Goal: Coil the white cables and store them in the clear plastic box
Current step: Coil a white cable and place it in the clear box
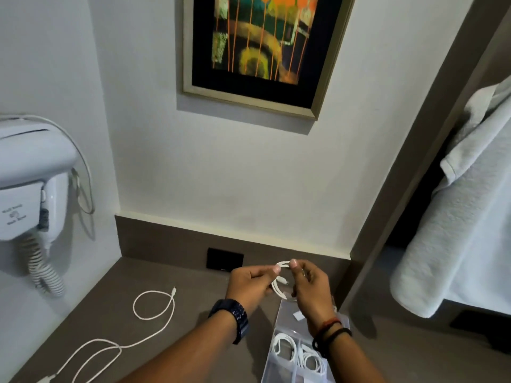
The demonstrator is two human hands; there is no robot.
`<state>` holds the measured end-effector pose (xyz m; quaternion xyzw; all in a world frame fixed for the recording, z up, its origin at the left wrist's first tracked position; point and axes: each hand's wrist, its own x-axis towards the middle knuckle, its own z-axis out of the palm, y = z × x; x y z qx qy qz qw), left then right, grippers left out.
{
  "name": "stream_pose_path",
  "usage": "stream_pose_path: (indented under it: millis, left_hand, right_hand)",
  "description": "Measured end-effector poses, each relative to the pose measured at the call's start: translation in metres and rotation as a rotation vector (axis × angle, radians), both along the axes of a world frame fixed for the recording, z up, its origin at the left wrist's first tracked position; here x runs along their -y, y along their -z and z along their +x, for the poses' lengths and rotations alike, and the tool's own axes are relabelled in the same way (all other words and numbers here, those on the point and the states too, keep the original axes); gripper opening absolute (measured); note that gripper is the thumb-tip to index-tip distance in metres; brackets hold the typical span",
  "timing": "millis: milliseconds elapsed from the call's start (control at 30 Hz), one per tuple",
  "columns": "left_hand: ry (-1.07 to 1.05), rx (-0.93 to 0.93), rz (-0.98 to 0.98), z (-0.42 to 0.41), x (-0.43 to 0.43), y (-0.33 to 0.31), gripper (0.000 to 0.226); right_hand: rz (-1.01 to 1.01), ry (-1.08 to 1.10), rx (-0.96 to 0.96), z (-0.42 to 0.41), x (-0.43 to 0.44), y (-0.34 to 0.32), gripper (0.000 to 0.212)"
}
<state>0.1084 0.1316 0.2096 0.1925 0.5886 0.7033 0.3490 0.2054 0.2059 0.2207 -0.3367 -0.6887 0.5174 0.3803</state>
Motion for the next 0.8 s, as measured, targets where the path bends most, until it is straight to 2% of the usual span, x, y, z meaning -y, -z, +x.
stream_pose_path:
  millis: [100,200,300,500,667,733,800]
  left_hand:
    - [-0.014,0.049,-0.052,0.003,-0.004,0.023,0.007]
    - [-0.029,0.092,-0.148,0.008,-0.009,0.051,0.008]
    - [-0.023,0.036,-0.267,0.016,-0.016,0.091,0.013]
    - [-0.037,-0.032,-0.368,0.050,-0.023,0.164,0.009]
    - [0.046,-0.309,-0.506,0.055,-0.021,0.208,0.012]
    - [0.032,-0.385,-0.504,0.056,-0.018,0.217,0.006]
    - [0.008,-0.458,-0.505,0.055,-0.015,0.224,0.011]
  right_hand:
    - [-0.064,-0.030,0.086,0.005,-0.004,0.026,0.023]
    - [-0.178,-0.076,0.152,0.016,-0.008,0.059,0.017]
    - [-0.177,0.023,0.231,0.031,-0.015,0.097,0.011]
    - [-0.121,0.202,0.414,0.055,-0.017,0.166,0.023]
    - [-0.143,0.244,0.580,0.065,-0.021,0.206,0.003]
    - [-0.087,0.251,0.620,0.064,-0.020,0.214,0.008]
    - [-0.033,0.268,0.623,0.062,-0.018,0.218,0.013]
